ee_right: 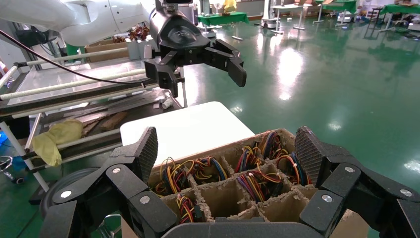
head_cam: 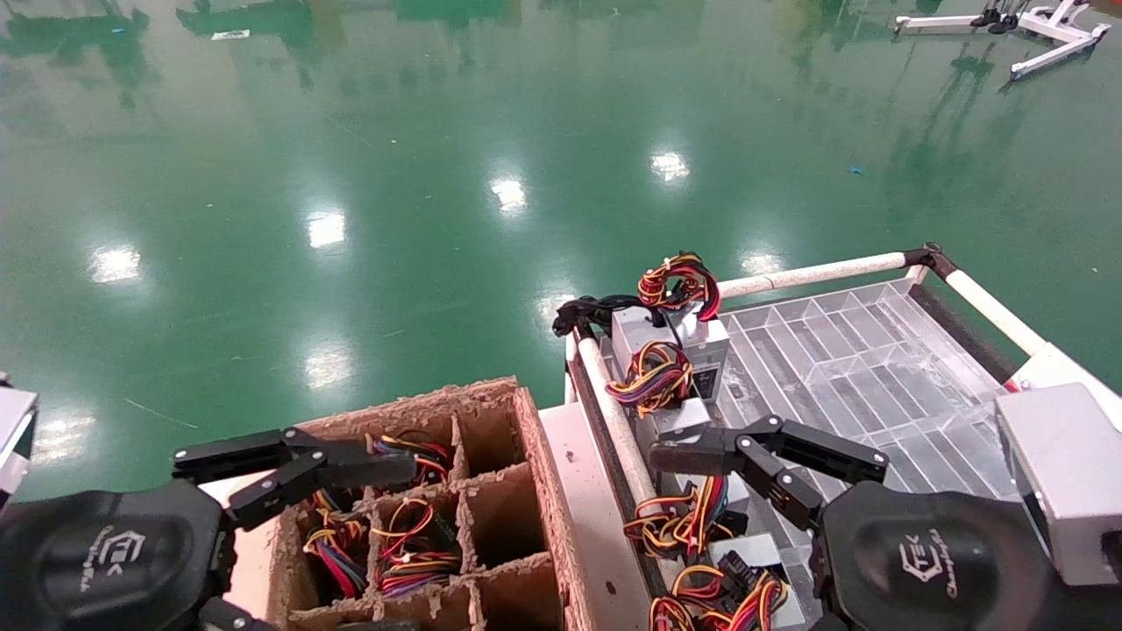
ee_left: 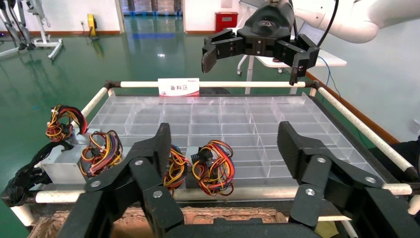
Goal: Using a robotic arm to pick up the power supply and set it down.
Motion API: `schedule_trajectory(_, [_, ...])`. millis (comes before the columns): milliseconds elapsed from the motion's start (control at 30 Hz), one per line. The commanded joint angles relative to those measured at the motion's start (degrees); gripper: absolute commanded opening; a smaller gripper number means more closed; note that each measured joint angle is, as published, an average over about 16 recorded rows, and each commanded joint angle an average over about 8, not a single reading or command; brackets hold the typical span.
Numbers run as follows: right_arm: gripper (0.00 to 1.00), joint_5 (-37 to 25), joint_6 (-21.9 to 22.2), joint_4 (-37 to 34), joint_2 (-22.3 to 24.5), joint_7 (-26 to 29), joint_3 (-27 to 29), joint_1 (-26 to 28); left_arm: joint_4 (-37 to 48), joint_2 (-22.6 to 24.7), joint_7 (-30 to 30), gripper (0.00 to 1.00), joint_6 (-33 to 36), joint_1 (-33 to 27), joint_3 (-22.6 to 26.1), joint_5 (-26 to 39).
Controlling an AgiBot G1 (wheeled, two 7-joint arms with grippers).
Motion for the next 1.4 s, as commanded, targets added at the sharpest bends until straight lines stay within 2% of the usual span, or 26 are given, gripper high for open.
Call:
schedule_trajectory(33, [1.0,0.29,-0.13,0.0,0.07,-0.02,0.12,-0.07,0.0,0.0,0.0,0.0,0.0,0.0,0.0,0.0])
schedule_trajectory(267, [1.0,-5.54,2.0,-0.34,-2.27,0.68,-2.69,2.23,0.01,0.0,0.01,0.0,0.0,-0.01,0.01,0.0])
schedule_trajectory(600, [1.0,-21.2,1.74,-6.08,-11.77,0.18,-11.5,12.64,0.02,0.0,0.01,0.0,0.01,-0.01,0.02,-0.01])
schedule_trajectory(867, [1.0,-31.1,0.59,-13.87,-21.02,-4.0,-17.55,20.0,0.02,0.0,0.02,0.0,0.0,-0.01,0.03,-0.01])
schedule_trajectory(1033, [1.0,-33.96,1.21,-19.15,-26.86,-8.29,-19.63,22.21,0.02,0.0,0.02,0.0,0.0,-0.02,0.03,-0.02])
schedule_trajectory(1133, [1.0,-35.04,1.88,-22.27,-29.82,-11.32,-20.35,23.21,0.02,-0.01,0.02,0.04,0.0,-0.02,0.03,-0.02])
schedule_trajectory(1167, [0.98,-35.37,2.1,-23.31,-30.72,-12.33,-20.55,23.56,0.02,-0.01,0.02,0.07,0.0,-0.02,0.04,-0.02])
schedule_trajectory(1233, [0.83,-36.18,2.54,-25.37,-32.44,-14.37,-21.02,24.34,0.02,-0.01,0.02,0.13,0.0,-0.02,0.04,-0.02])
schedule_trajectory(1300, [0.61,-37.14,2.95,-27.52,-34.18,-16.35,-21.59,25.22,0.02,-0.01,0.02,0.22,0.0,-0.02,0.04,-0.02])
schedule_trajectory(1400, [0.24,-38.97,3.68,-30.86,-36.91,-19.03,-22.69,26.66,0.02,-0.01,0.02,0.43,0.0,-0.02,0.04,-0.02])
